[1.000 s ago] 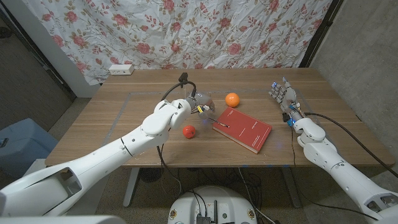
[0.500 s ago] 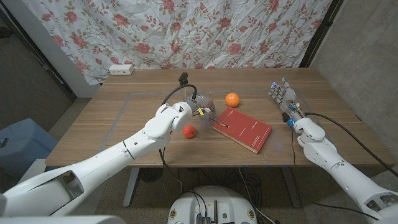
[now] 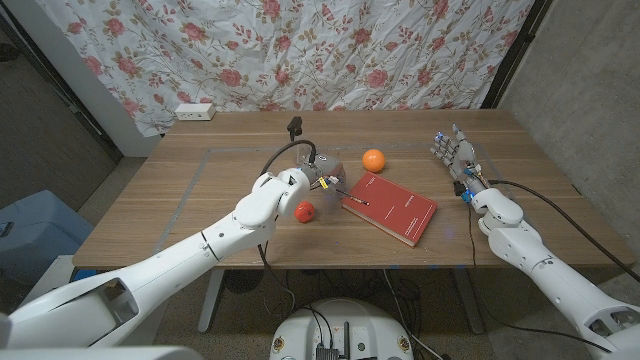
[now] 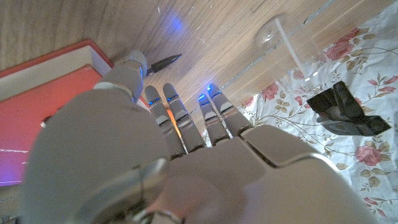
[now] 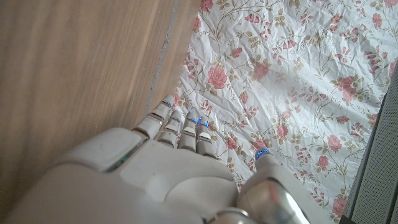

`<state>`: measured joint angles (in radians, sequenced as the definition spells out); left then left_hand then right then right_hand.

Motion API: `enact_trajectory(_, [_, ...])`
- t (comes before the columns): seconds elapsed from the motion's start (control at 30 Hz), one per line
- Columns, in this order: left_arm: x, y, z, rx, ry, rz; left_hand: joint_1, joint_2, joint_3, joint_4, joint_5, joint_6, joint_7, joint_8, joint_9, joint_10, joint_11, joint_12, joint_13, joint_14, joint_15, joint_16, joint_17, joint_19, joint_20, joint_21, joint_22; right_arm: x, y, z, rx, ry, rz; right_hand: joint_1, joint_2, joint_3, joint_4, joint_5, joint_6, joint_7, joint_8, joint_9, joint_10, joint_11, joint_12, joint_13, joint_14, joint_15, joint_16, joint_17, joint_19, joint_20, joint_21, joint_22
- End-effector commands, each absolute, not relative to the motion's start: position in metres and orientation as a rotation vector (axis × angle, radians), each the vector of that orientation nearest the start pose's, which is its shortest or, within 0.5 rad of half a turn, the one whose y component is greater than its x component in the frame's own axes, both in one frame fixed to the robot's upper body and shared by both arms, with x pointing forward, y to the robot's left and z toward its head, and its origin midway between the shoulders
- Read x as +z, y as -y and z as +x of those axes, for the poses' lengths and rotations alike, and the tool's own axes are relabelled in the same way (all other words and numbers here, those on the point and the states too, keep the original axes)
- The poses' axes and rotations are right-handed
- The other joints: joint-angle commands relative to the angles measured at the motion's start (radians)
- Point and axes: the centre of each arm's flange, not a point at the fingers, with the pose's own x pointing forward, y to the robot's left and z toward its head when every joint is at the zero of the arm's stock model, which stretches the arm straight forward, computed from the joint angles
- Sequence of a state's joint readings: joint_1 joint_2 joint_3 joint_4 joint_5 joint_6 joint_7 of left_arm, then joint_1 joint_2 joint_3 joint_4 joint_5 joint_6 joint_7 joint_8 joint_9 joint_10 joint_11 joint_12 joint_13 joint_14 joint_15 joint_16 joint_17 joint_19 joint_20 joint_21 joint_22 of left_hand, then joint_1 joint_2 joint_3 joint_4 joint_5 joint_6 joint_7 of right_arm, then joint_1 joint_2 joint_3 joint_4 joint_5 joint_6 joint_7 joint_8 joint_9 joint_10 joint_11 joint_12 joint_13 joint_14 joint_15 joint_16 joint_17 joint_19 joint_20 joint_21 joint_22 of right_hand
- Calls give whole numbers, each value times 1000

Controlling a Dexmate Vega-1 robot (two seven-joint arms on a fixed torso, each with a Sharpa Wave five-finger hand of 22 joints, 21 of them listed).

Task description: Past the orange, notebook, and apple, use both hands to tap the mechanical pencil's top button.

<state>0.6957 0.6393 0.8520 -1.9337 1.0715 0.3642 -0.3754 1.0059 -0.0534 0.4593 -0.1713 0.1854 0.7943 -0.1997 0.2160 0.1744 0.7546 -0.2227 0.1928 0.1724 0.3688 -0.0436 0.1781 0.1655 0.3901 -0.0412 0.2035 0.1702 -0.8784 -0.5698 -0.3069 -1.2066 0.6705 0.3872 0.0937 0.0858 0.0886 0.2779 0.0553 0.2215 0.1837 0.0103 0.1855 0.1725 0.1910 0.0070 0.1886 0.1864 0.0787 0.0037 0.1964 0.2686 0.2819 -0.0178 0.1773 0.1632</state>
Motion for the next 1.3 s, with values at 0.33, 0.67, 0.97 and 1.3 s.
enact_trajectory(0.33, [-11,-78,560,-34,636,1800,43,13,-38,1,2,107,12,11,4,110,0,11,3,57,-174,7,3,48,-87,12,7,-48,358,648,138,609,8,-2,14,9,-3,5,10,-5,4,3,5,-1,2,0,-2,-3,7,-1,-1,5,8,2])
enact_trajectory(0.67, [-12,-78,560,-29,634,1789,54,21,-46,1,2,139,10,10,4,144,0,12,3,77,-175,9,4,60,-90,14,8,-49,357,649,137,605,7,-4,14,11,-4,5,13,-6,5,3,4,-1,2,0,-2,-3,8,-3,-1,7,8,2])
enact_trajectory(0.97, [-12,-80,562,-25,640,1782,70,32,-57,2,3,185,17,11,5,198,0,15,5,102,-177,10,5,77,-98,17,9,-48,357,650,135,603,6,-5,14,12,-4,5,13,-9,4,3,4,-2,2,0,-2,-2,8,-5,-1,7,8,3])
enact_trajectory(1.3, [-12,-81,564,-25,639,1779,83,46,-70,3,2,240,31,12,7,273,-1,19,6,131,-181,9,5,90,-107,18,10,-49,358,650,132,601,5,-7,15,14,-4,5,14,-8,4,3,4,-1,2,0,-1,-1,9,-7,-1,7,8,3])
